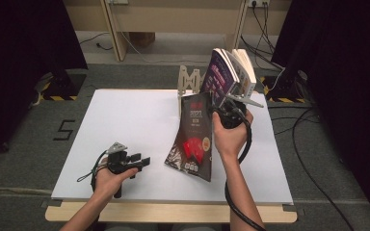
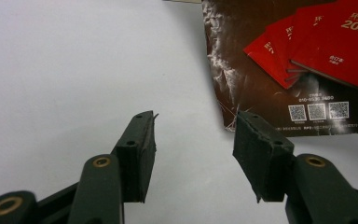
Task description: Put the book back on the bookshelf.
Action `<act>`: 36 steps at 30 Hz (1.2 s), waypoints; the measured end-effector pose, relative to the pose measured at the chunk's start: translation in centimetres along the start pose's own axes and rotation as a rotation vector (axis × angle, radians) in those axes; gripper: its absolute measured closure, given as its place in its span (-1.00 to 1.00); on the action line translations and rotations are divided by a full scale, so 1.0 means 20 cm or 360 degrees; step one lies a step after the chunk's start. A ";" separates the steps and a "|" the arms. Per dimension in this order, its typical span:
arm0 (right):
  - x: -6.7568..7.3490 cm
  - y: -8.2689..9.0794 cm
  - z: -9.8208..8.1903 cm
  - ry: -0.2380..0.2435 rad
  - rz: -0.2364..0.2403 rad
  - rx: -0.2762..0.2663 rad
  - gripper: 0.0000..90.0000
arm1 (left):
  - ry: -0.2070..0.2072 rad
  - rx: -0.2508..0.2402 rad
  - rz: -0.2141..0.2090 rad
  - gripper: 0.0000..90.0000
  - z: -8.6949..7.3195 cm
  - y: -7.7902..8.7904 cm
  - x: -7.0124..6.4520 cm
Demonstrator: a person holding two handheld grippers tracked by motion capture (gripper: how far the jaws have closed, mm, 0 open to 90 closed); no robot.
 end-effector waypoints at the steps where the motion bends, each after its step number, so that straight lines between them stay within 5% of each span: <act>1: 0.00 0.00 0.00 -0.0004 -0.0001 0.0000 0.95 | 0.0001 0.0000 0.0000 0.06 0.00 0.00 0.00; 36: 0.04 -0.03 0.03 0.0017 -0.0014 -0.0072 0.95 | 0.0007 -0.0008 0.0006 0.07 0.00 0.00 0.01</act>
Point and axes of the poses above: each handheld gripper's, and its own axes: y roughly backward along the jaws, z roughly out of its top, x roughly to its left, the point moved 3 cm from there along -y, roughly forward along the jaws, and after that the axes turned 8 degrees about -y, right-handed, at the moved point
